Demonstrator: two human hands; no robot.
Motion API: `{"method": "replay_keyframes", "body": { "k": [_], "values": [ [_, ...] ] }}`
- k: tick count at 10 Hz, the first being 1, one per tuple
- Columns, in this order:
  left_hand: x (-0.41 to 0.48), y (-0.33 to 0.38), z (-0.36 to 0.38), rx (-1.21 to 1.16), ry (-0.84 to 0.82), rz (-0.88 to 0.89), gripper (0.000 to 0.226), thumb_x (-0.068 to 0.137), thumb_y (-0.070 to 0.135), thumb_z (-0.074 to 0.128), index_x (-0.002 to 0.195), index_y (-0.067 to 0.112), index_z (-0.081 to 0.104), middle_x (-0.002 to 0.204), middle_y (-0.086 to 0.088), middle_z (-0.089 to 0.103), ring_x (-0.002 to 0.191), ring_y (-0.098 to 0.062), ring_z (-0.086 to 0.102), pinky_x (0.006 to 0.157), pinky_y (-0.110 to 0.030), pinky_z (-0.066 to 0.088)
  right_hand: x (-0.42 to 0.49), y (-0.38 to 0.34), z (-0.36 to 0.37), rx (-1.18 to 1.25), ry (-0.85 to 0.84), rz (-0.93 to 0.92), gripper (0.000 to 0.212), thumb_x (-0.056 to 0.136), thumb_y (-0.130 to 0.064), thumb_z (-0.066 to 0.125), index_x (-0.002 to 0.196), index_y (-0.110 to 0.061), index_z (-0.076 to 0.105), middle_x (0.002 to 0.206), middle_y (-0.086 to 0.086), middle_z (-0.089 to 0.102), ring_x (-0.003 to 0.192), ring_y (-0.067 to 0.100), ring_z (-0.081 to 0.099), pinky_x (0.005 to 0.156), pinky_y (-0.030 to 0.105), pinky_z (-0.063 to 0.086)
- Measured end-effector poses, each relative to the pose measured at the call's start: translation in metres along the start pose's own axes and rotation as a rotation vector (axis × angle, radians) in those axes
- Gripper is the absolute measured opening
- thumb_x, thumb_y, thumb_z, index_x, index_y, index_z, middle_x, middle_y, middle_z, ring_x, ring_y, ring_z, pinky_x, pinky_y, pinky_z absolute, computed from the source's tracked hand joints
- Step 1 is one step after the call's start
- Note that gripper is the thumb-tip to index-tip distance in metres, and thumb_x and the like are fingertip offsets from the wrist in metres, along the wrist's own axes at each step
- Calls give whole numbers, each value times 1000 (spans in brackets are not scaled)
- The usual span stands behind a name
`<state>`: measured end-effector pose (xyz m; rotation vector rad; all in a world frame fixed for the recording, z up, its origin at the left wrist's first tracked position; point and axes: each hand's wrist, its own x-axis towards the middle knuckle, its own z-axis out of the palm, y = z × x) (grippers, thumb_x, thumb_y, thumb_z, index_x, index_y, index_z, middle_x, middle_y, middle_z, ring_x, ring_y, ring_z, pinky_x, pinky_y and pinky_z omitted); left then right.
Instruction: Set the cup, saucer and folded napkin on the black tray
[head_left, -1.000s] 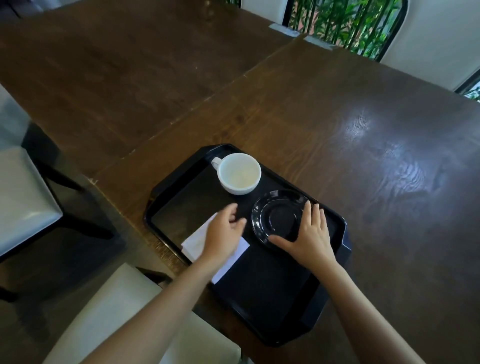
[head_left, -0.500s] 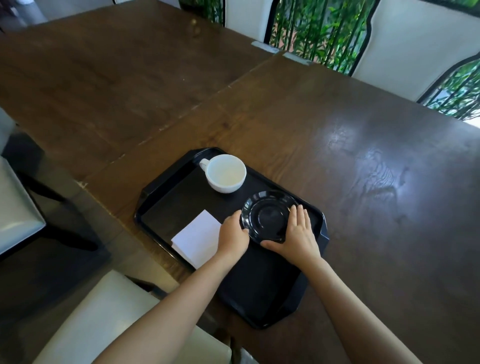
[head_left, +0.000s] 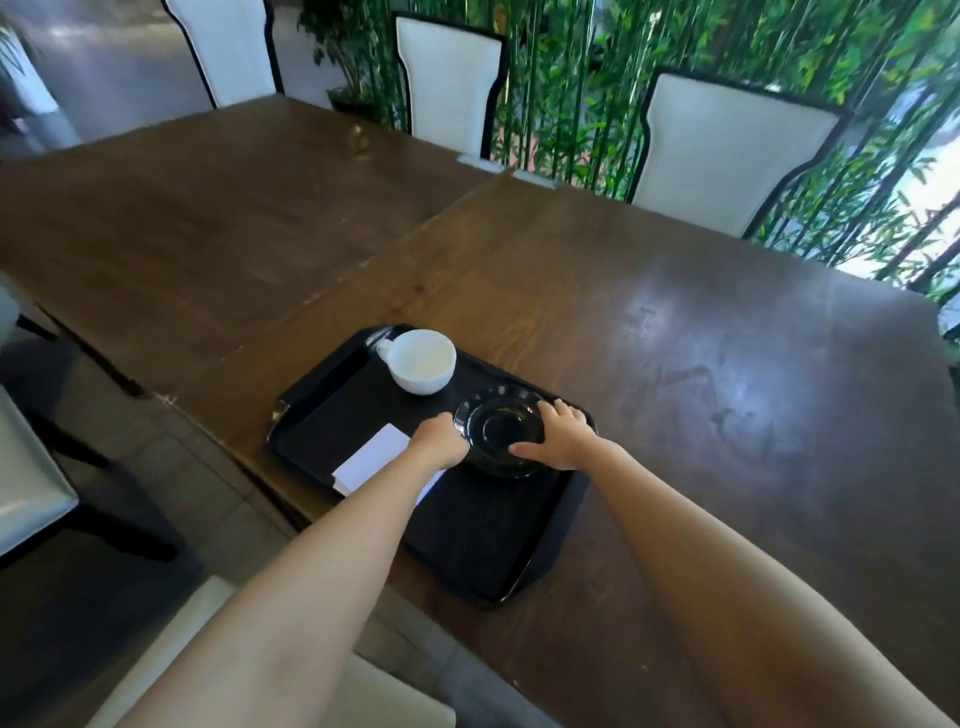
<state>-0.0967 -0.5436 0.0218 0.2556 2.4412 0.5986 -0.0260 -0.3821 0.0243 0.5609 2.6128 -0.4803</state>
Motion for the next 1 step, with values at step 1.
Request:
{"method": "replay_keyframes", "body": {
  "k": [1],
  "values": [
    [-11,16,-23,70,-21,59,37,94,25,47,128,13,42,127,-12,48,113,-29,51,97,-37,43,-14,-4,-34,-46,-190,13,94,80,-70,46,150,-17,12,157,8,15,143,33,17,114,50,23]
  ]
}}
